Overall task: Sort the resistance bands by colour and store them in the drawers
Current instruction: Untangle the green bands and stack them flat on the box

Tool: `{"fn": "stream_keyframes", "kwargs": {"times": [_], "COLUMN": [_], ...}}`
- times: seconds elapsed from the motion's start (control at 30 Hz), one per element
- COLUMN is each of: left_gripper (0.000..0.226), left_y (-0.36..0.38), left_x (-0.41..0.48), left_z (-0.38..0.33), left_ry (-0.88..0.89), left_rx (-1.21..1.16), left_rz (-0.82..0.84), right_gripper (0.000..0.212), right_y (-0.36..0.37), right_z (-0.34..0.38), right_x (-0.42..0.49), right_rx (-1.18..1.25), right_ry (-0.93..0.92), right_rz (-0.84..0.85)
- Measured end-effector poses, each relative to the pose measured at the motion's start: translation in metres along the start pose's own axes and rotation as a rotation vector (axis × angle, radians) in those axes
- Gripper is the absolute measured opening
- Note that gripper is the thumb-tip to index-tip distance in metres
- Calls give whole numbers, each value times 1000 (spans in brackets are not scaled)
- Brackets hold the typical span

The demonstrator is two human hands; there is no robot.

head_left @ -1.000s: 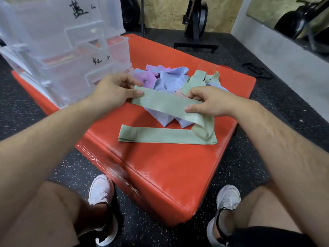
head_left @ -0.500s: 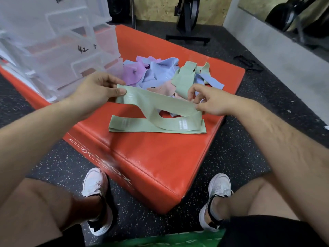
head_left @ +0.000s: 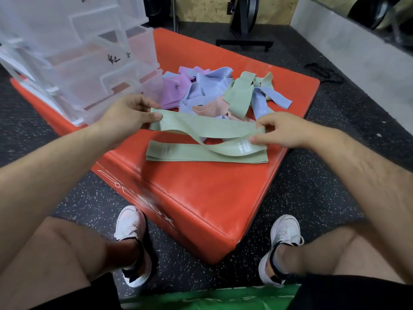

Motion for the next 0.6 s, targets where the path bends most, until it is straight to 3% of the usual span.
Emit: {"fn": "stream_keyframes", "kwargs": {"times": [0.1, 0.27, 0.6], "left_gripper": [22, 19, 15], "left_y": [-5, -6, -5], "left_x": [-4, -10, -16], "left_z": [1, 11, 26], "left_ry": [-11, -86, -275], "left_rx": [-21, -114, -164], "left_rz": [5, 92, 157], "right_gripper": [20, 22, 17], "right_y": [-6, -3, -6], "right_z": [-1, -9, -20], "right_x": [-10, -17, -24], "right_rx": [350, 1001, 1183], "right_ry": [20, 41, -5], "right_rz": [-13, -17, 13]}}
Point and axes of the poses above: each hand's wrist, its own x-axis towards the middle knuckle, its own y-axis out of the palm, z = x × y, the point moved 3 cm from there along x, towards the middle knuckle, and after that the axes turned 2 degrees about y, right-handed, at the moved point
